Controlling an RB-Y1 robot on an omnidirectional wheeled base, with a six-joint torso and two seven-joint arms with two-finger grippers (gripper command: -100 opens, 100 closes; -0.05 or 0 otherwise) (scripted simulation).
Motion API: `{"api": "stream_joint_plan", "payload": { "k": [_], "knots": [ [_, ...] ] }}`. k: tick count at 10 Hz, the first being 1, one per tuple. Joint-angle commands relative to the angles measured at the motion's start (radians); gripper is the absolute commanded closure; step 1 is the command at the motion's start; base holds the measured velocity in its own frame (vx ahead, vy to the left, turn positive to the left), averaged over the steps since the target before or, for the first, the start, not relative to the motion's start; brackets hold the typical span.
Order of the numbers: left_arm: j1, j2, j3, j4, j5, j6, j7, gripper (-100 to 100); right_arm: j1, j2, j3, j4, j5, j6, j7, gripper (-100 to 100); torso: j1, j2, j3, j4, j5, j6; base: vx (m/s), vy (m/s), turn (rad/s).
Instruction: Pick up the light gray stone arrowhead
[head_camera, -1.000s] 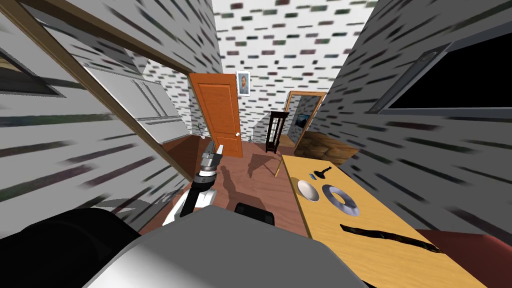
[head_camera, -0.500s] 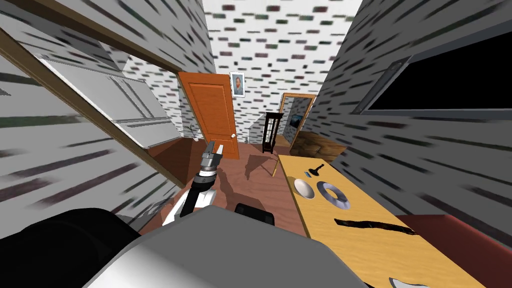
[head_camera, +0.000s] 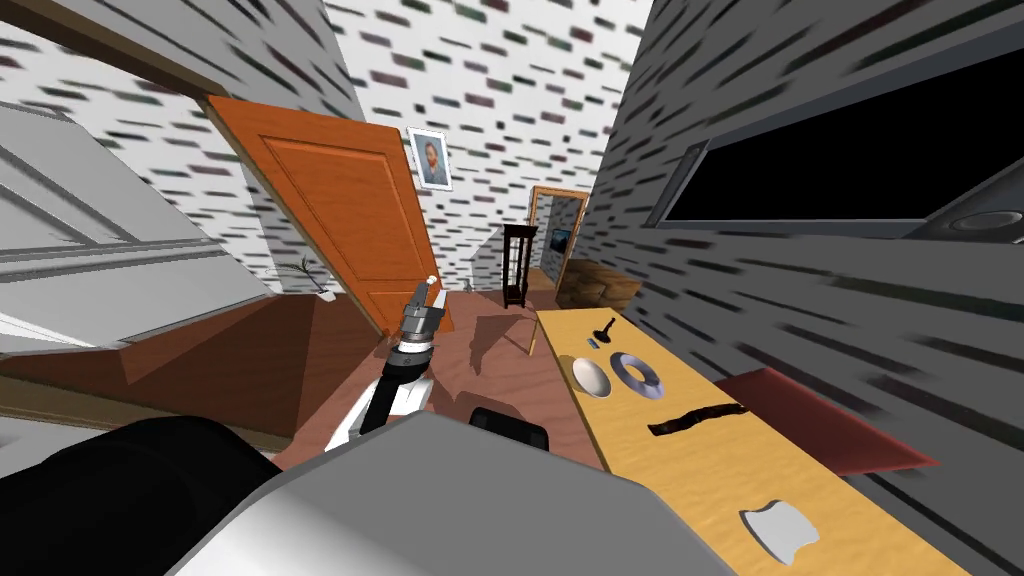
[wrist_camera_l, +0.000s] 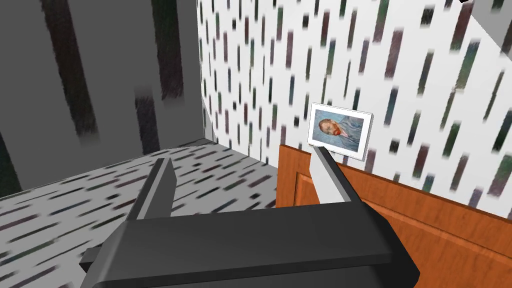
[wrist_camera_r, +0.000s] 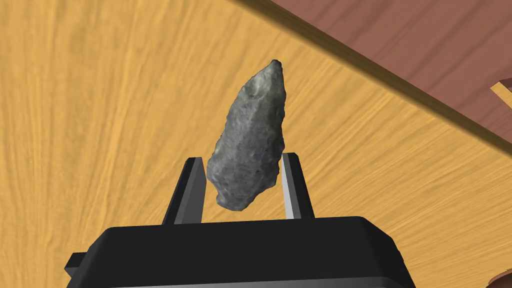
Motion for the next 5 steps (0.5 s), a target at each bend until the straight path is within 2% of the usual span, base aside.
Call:
{"api": "stream_joint_plan", "payload": {
  "k": [1,3,4,5],
  "knots": [
    [0.000,0.000,0.000,0.000,0.000,0.000,0.000,0,0.016,-0.016,-0.002,-0.015,0.020,-0.019,0.048,100,0.000,0.000,0.000,0.000,0.000,0.000,0.247,0.033,-0.414],
    [0.000,0.000,0.000,0.000,0.000,0.000,0.000,0,0.030,-0.038,0.002,-0.031,0.038,-0.043,0.105,100,0.002,0.000,0.000,0.000,0.000,0.000,0.217,0.091,-0.457],
    [0.000,0.000,0.000,0.000,0.000,0.000,0.000,0,0.025,-0.030,0.000,-0.025,0.033,-0.034,0.084,100,0.003,0.001,0.000,0.000,0.000,0.001,0.088,0.056,-0.109],
    [-0.001,0.000,0.000,0.000,0.000,0.000,0.000,0,0.027,-0.030,0.002,-0.026,0.034,-0.036,0.091,0,0.000,0.006,0.003,0.001,0.000,-0.002,0.014,0.013,0.018]
  ]
}}
